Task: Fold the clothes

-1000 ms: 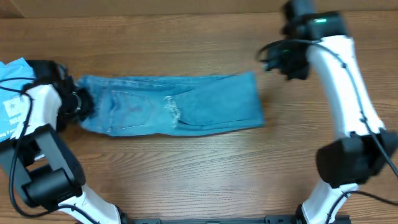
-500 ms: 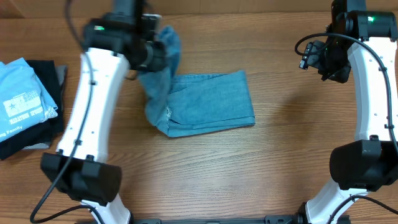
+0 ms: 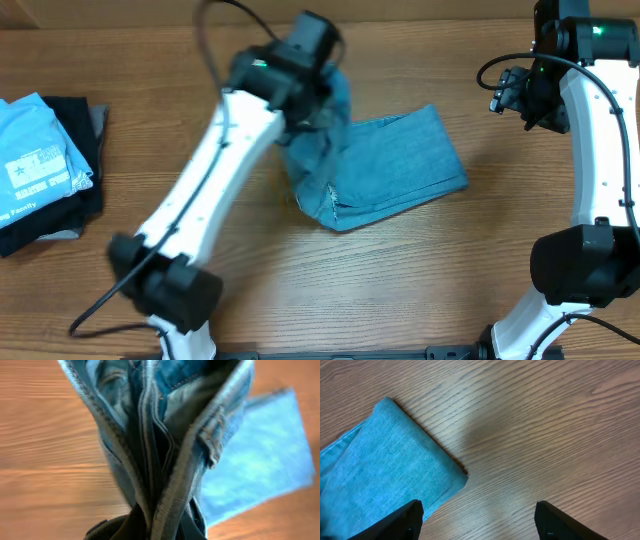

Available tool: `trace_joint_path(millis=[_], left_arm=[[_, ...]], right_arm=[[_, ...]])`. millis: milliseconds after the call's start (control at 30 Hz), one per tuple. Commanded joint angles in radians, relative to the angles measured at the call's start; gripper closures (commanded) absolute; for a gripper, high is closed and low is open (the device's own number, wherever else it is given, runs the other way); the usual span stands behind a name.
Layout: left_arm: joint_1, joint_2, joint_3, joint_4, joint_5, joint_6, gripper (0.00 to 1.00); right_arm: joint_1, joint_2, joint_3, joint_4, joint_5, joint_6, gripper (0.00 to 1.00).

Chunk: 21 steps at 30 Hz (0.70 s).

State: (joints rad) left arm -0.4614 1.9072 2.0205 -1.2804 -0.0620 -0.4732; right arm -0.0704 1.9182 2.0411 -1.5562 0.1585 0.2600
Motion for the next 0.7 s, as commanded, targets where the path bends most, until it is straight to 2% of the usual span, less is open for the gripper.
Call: trace_joint_path(millis=[0,167,267,333,667], left_arm=[[0.215,-0.195,0.025,-0.058,-0.114,-0.014,0.96],[0.551,-0.222,0.024,-0.087,-0.114,0.182,0.96],[0.685,-0.216,0.024,0.006,0.017,0.332,0.95],[0.678,-0.200,0.024,0.010,0.090,0.359,0.94],[0.386,0.047,0.024,0.009,0.080,0.322,0.96]], right_arm=[[-0.004,-0.009,0.013,0.000,0.016,-0.001,0.25],[-0.004,-0.009,0.013,-0.018,-0.014,0.002,0.25],[-0.004,-0.009,0.013,-0.019,-0.046,0.002,0.26],[-0.004,-0.009,0.013,-0.024,-0.048,0.002,0.26],[-0.004,-0.009,0.013,-0.071,-0.048,0.002,0.26]])
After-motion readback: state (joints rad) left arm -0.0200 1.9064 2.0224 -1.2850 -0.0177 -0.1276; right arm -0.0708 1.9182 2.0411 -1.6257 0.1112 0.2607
